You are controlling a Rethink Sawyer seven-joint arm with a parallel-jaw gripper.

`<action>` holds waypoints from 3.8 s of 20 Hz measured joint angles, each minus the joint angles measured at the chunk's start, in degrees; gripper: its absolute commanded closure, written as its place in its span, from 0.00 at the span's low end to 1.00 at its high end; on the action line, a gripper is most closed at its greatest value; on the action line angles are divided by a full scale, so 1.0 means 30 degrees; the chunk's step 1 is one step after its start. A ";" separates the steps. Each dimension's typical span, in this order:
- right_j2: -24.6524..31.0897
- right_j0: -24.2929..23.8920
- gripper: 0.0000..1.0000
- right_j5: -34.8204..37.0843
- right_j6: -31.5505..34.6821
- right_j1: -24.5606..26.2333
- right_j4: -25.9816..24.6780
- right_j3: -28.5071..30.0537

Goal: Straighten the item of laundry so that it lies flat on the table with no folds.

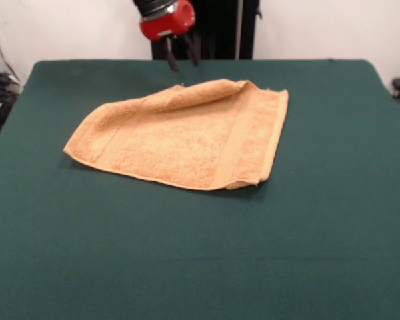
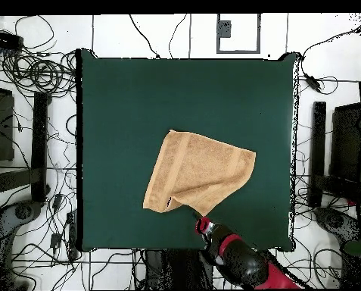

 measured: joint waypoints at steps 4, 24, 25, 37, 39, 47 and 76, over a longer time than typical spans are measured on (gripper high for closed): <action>0.0455 -0.0288 0.00 -0.0004 0.0000 0.0857 0.0004 -0.0050; 0.0717 0.0762 0.00 -0.2532 0.0000 0.2702 -0.4321 -0.2473; 0.0684 0.0866 0.00 -0.3006 0.0000 0.2641 -0.4646 -0.2650; 0.0460 0.1328 0.00 -0.4327 0.0004 0.2183 -0.5403 -0.2942; 0.0466 0.1175 0.00 -0.4042 0.0004 0.2272 -0.5377 -0.3015; 0.0843 0.0840 0.00 0.0523 0.0000 0.2035 -0.4097 -0.3743; 0.0011 0.4868 0.00 1.4778 0.0000 0.0538 -0.1898 -0.9275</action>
